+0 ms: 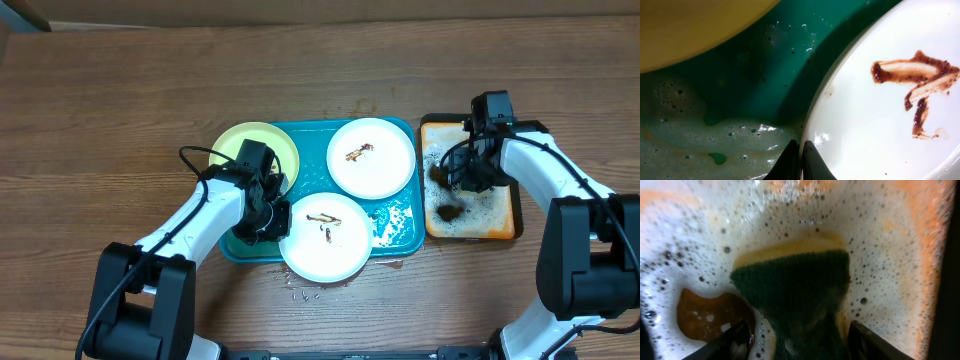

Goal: Clean dirty plates on tray and stack at the side
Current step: 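Lower the right gripper into the soapy tray and grasp the sponge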

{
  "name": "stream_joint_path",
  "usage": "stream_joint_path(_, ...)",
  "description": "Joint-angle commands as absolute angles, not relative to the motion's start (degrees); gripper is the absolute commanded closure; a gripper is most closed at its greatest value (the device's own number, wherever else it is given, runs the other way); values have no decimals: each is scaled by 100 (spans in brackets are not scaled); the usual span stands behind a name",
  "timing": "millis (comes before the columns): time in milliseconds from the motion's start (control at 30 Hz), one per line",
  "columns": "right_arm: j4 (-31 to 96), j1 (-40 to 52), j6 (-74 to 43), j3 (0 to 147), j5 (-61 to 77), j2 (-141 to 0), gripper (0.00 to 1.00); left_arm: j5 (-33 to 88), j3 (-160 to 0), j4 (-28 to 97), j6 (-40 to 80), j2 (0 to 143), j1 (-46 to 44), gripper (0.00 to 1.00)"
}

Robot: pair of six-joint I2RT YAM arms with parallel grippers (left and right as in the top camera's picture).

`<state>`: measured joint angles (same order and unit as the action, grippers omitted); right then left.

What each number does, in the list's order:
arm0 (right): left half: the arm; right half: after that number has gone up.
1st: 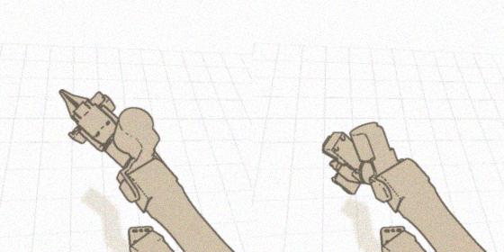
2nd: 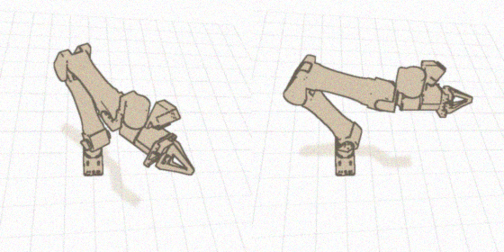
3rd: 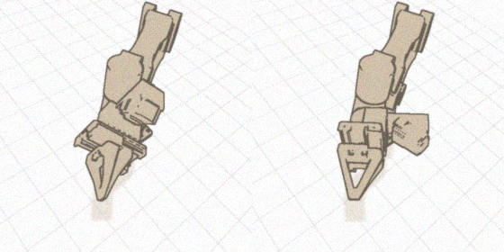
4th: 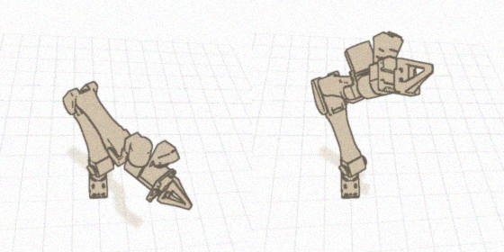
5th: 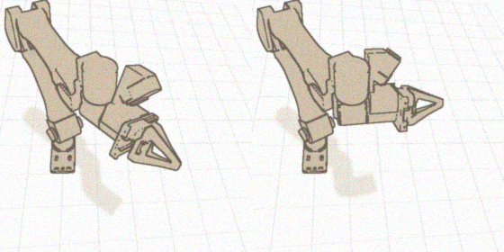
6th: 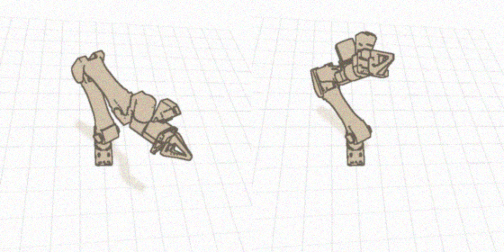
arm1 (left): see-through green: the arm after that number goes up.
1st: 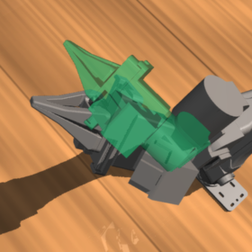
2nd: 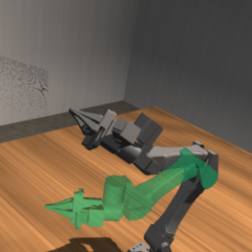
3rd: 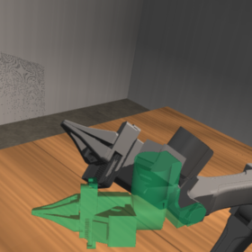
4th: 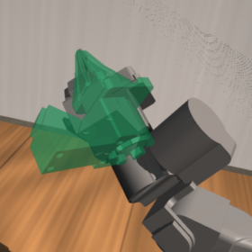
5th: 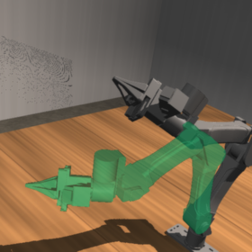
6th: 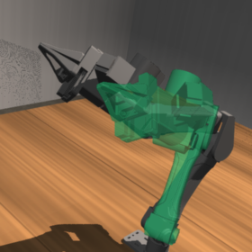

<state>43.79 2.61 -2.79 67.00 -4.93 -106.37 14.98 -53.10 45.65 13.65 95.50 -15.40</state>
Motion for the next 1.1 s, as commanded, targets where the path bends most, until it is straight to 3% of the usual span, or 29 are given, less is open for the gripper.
stream_joint_path(0, 4265, 250, -301, 6670, -552, -10654, 36, 1507, -5428, 4582, 1487, 9598, -1579, 93)
stream_joint_path(67, 4248, 250, -298, 6670, -552, -10654, 41, 1507, -5428, 4580, 1487, 9598, -1579, 93)
stream_joint_path(167, 4268, 250, -301, 6670, -550, -10654, 65, 1507, -5428, 4582, 1487, 9598, -1579, 93)
stream_joint_path(200, 4283, 250, -320, 6670, -550, -10654, 69, 1507, -5428, 4582, 1487, 9598, -1579, 93)
stream_joint_path(500, 4453, 250, -709, 6670, -469, -10654, 92, 1505, -5428, 4580, 1487, 9598, -1579, 92)
stream_joint_path(667, 4534, 250, -773, 6667, 16, -10654, 96, 1507, -5428, 4580, 1487, 9598, -1579, 92)
stream_joint_path(1067, 4554, 250, -1118, 6604, 16, -10560, 96, 1507, -5428, 4578, 1487, 9598, -1579, 96)
